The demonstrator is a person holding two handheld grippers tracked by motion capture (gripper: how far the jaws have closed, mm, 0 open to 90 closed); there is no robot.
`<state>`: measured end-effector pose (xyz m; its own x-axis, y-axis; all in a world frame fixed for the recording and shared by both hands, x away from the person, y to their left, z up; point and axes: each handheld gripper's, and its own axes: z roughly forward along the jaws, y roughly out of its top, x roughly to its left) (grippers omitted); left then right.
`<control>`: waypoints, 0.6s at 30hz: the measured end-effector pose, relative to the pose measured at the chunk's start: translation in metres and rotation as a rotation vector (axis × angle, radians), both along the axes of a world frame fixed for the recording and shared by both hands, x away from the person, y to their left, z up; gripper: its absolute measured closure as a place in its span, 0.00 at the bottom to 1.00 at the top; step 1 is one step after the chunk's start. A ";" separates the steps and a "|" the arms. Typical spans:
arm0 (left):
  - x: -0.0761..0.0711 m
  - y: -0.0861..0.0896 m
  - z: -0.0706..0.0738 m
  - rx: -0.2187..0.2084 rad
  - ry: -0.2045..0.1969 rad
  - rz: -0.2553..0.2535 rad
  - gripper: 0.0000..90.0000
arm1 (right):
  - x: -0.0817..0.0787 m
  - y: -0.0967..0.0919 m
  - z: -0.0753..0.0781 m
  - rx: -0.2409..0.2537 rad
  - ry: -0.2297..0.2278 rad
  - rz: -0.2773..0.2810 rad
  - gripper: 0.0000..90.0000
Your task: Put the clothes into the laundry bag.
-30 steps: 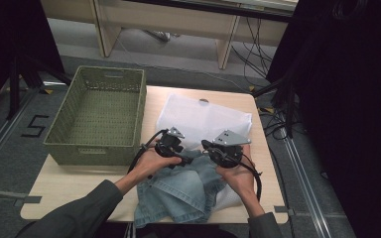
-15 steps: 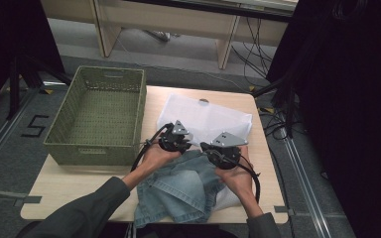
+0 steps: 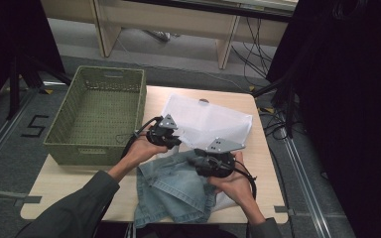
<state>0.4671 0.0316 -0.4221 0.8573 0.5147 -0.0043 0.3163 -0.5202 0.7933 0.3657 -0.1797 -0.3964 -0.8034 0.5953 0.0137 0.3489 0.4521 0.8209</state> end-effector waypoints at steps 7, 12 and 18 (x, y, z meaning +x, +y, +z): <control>0.002 0.002 -0.001 -0.021 0.037 0.001 0.95 | -0.021 0.036 -0.019 -0.088 0.068 0.140 0.39; 0.001 0.001 -0.002 -0.031 0.045 0.006 0.95 | -0.026 0.064 -0.049 -0.278 0.055 0.141 0.40; 0.001 0.005 -0.003 -0.033 0.051 0.001 0.96 | -0.019 0.057 -0.065 -0.356 0.076 0.104 0.90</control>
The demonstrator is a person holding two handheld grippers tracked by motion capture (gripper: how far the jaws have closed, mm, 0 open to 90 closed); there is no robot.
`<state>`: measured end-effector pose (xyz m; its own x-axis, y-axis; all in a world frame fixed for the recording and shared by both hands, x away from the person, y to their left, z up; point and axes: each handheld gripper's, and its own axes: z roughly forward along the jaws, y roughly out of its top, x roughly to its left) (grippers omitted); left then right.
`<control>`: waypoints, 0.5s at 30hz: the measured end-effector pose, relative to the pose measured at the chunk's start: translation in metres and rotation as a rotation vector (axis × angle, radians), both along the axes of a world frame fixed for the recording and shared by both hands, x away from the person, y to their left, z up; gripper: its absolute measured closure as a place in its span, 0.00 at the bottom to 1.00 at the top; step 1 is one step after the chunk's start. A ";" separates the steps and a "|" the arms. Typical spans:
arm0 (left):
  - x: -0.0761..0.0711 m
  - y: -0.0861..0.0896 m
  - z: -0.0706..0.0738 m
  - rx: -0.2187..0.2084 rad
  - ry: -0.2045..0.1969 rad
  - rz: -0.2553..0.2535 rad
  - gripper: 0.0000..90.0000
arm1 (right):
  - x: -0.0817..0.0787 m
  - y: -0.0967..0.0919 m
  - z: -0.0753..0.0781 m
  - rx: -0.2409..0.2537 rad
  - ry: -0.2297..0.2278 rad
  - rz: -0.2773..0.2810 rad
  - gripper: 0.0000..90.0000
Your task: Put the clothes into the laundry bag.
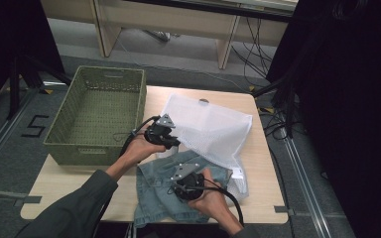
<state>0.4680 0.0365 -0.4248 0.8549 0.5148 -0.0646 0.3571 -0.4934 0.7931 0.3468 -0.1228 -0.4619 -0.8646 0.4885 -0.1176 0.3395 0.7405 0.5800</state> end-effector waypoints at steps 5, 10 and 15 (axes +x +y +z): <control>-0.002 0.003 0.003 -0.009 -0.001 -0.008 0.96 | 0.005 -0.020 0.032 0.057 -0.114 -0.075 0.94; -0.003 0.004 0.008 -0.021 -0.007 -0.018 0.96 | 0.019 -0.051 0.057 0.094 -0.167 -0.180 0.94; -0.005 0.003 0.009 -0.011 -0.008 -0.030 0.96 | 0.041 -0.070 0.039 0.051 -0.131 -0.292 0.94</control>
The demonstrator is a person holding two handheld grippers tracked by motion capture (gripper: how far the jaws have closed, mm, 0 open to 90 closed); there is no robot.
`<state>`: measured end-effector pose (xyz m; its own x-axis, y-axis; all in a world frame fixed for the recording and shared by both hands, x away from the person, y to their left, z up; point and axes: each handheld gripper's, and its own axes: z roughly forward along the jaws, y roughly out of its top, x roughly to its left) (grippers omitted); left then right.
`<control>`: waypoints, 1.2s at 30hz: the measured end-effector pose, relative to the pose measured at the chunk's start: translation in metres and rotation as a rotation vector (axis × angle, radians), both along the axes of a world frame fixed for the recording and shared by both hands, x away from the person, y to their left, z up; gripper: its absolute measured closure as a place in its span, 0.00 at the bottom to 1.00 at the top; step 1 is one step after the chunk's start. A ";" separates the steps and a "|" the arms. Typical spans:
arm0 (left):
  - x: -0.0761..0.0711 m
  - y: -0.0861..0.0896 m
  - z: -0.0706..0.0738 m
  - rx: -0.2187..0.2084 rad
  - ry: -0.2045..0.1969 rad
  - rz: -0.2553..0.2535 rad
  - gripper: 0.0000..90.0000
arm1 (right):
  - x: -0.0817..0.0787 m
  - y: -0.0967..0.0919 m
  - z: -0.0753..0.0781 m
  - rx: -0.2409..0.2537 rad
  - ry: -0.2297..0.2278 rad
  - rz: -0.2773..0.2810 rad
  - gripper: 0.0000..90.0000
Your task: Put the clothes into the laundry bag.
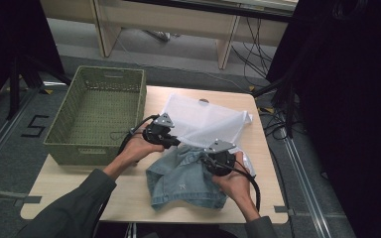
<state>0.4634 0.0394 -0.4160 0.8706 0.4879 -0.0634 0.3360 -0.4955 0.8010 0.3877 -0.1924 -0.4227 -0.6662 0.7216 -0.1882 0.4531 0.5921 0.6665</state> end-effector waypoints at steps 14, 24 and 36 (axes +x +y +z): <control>0.003 0.001 -0.004 -0.026 0.044 0.010 0.96 | 0.000 -0.009 -0.007 0.100 0.075 -0.023 0.54; 0.004 0.002 -0.004 -0.021 0.050 0.001 0.95 | -0.042 0.046 0.008 0.182 0.116 0.253 0.44; 0.005 0.002 -0.008 -0.023 0.069 0.006 0.94 | -0.066 0.096 -0.063 -0.004 0.268 0.370 0.35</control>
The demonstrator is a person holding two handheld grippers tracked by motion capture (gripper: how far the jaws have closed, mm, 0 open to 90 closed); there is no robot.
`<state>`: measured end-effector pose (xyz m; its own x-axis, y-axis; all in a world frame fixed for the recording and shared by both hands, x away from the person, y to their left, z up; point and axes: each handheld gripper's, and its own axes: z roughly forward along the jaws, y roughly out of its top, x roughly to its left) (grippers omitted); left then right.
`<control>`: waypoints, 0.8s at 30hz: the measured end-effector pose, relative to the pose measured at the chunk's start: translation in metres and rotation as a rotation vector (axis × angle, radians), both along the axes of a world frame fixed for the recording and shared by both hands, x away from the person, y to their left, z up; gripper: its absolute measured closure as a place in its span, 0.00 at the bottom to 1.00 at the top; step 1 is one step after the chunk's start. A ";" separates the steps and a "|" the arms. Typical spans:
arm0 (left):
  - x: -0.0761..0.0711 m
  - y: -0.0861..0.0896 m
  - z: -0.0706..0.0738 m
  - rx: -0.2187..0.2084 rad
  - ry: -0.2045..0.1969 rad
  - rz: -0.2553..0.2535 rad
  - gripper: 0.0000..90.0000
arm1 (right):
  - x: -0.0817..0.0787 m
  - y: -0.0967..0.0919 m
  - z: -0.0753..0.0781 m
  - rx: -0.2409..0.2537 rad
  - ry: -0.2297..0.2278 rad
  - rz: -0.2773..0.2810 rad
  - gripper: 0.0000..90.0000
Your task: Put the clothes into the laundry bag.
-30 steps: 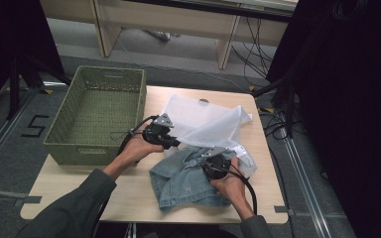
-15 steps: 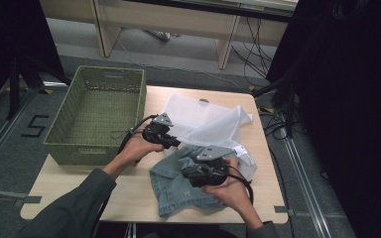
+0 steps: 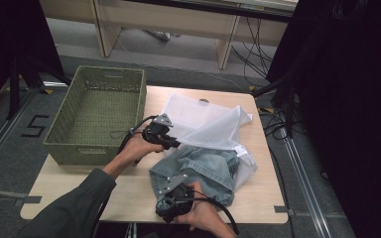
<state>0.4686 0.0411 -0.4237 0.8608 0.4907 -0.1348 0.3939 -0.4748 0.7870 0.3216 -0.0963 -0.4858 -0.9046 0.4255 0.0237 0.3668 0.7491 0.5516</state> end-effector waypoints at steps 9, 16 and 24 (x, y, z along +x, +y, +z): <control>-0.001 0.001 0.000 0.015 -0.008 -0.021 0.95 | 0.004 -0.002 -0.005 -0.102 -0.141 -0.022 0.86; -0.006 0.000 0.009 0.005 -0.030 -0.027 0.96 | 0.024 -0.035 0.048 -0.006 -0.315 -0.191 0.89; -0.009 0.002 0.019 0.001 -0.048 -0.043 0.97 | 0.069 -0.101 0.067 0.092 -0.279 -0.456 0.89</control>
<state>0.4596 0.0429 -0.4044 0.8867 0.4530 -0.0924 0.3350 -0.4916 0.8038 0.3906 -0.1978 -0.4189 -0.6058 0.7841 -0.1350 0.4738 0.4919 0.7305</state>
